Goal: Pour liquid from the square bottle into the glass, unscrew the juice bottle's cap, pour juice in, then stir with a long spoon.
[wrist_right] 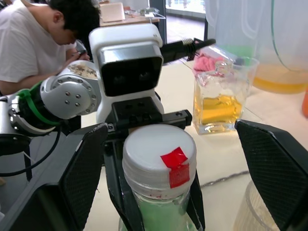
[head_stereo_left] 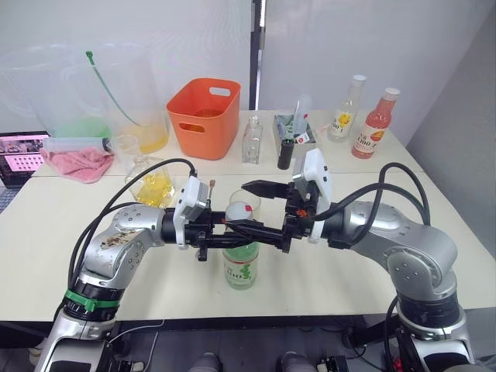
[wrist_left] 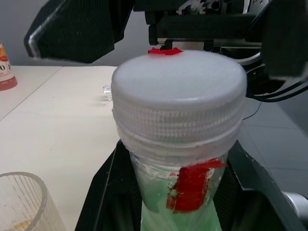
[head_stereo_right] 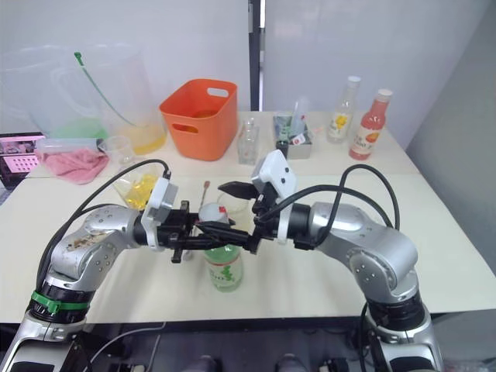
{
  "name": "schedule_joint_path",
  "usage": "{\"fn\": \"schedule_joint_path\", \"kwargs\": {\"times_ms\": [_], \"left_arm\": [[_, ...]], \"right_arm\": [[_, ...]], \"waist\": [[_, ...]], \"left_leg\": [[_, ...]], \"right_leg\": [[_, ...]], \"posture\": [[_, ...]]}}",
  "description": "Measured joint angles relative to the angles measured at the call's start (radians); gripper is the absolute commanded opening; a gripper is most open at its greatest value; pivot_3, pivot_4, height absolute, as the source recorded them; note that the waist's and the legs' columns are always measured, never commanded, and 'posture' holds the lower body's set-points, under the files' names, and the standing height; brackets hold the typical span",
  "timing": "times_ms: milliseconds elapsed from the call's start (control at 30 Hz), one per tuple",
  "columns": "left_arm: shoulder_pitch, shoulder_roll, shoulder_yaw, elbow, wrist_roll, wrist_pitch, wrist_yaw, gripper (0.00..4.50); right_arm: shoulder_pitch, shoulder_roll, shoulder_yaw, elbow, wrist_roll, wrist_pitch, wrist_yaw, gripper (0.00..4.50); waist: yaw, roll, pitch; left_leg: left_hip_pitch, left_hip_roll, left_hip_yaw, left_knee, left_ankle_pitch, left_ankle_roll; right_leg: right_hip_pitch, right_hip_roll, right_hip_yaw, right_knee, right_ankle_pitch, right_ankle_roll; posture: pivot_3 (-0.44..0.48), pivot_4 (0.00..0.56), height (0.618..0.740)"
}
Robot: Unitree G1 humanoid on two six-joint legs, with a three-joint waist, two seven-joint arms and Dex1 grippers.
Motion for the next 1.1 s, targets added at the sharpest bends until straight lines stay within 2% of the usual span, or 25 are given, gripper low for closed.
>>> {"fn": "schedule_joint_path", "kwargs": {"times_ms": [200, 233, 267, 400, 533, 700, 800, 867, 933, 1000, 1100], "left_arm": [[-0.006, -0.01, -0.003, 0.007, 0.011, 0.0, 0.0, 1.37], [-0.006, -0.011, -0.003, 0.007, 0.013, 0.0, 0.0, 1.37], [-0.006, -0.012, -0.003, 0.007, 0.015, 0.0, 0.0, 1.37], [-0.006, -0.013, -0.007, -0.004, 0.018, 0.001, 0.005, 1.37], [0.005, -0.007, -0.008, -0.031, 0.019, 0.003, 0.011, 1.37], [0.033, 0.013, 0.001, -0.077, 0.02, 0.007, 0.029, 1.37], [0.051, 0.026, 0.015, -0.099, 0.017, 0.013, 0.045, 1.37], [0.063, 0.03, 0.023, -0.12, 0.015, 0.021, 0.057, 1.37], [0.079, 0.033, 0.031, -0.139, 0.014, 0.023, 0.077, 1.37], [0.099, 0.037, 0.045, -0.157, 0.009, 0.031, 0.096, 1.37], [0.12, 0.037, 0.052, -0.184, -0.012, 0.045, 0.13, 1.37]], "right_arm": [[0.001, 0.003, 0.011, -0.01, 0.022, 0.03, -0.026, 1.93], [0.001, -0.001, 0.012, -0.01, 0.024, 0.031, -0.025, 1.71], [0.0, -0.003, 0.012, -0.01, 0.025, 0.032, -0.023, 1.69], [-0.013, -0.036, 0.027, 0.008, 0.014, 0.001, 0.04, 1.69], [-0.068, -0.091, 0.084, 0.124, -0.046, -0.118, 0.25, 1.69], [-0.221, -0.084, 0.191, 0.438, -0.155, -0.35, 0.648, 1.69], [-0.309, -0.006, 0.224, 0.676, -0.197, -0.501, 0.859, 1.69], [-0.369, 0.012, 0.269, 0.807, -0.199, -0.605, 0.958, 1.69], [-0.43, 0.0, 0.335, 0.883, -0.18, -0.686, 0.998, 1.69], [-0.462, -0.002, 0.385, 0.933, -0.145, -0.73, 1.002, 2.73], [-0.499, -0.035, 0.46, 0.982, -0.121, -0.782, 1.002, 3.66]], "waist": [[0.006, 0.0, 0.0], [0.006, 0.0, 0.0], [0.007, 0.0, 0.0], [0.008, 0.0, 0.0], [0.006, 0.0, 0.0], [-0.002, 0.0, 0.0], [-0.014, 0.0, 0.0], [-0.018, 0.0, 0.0], [-0.019, 0.0, 0.0], [-0.02, 0.0, 0.0], [-0.019, 0.0, 0.0]], "left_leg": [[0.0, 0.0, 0.0, 0.0, 0.0, 0.0], [0.0, 0.0, 0.0, 0.0, 0.0, 0.0], [0.0, 0.0, 0.0, 0.0, 0.0, 0.0], [0.0, 0.0, 0.0, 0.0, 0.0, 0.0], [0.0, 0.001, 0.0, 0.0, 0.0, 0.0], [0.001, 0.001, 0.001, 0.001, 0.0, 0.0], [0.001, 0.002, 0.0, 0.001, 0.0, 0.0], [0.001, 0.002, 0.0, 0.0, 0.0, 0.0], [0.002, 0.002, 0.0, 0.0, 0.0, 0.0], [0.002, 0.002, 0.0, 0.0, 0.0, 0.0], [0.002, 0.002, 0.0, 0.0, 0.0, 0.0]], "right_leg": [[0.0, 0.0, 0.0, -0.001, 0.0, 0.0], [0.001, 0.0, 0.0, -0.002, 0.0, 0.0], [0.001, 0.0, 0.0, -0.002, 0.0, 0.0], [0.001, 0.0, 0.0, -0.003, 0.0, 0.0], [0.001, 0.001, 0.0, -0.003, 0.0, 0.0], [0.001, 0.001, 0.0, -0.003, 0.0, 0.0], [0.001, 0.002, -0.001, -0.002, 0.0, 0.0], [0.001, 0.001, 0.0, -0.002, 0.0, 0.0], [0.001, 0.001, -0.001, 0.0, 0.0, 0.0], [0.0, 0.001, -0.001, 0.0, 0.0, 0.0], [-0.001, 0.001, -0.001, 0.001, 0.0, 0.0]], "posture": [[0.0, 0.15, 0.74], [0.0, 0.15, 0.74], [0.0, 0.15, 0.74], [0.0, 0.15, 0.74], [0.0, 0.15, 0.74], [0.0, 0.15, 0.74], [0.0, 0.15, 0.74], [0.0, 0.15, 0.74], [0.0, 0.15, 0.74], [0.0, 0.15, 0.74], [0.0, 0.15, 0.74]]}}
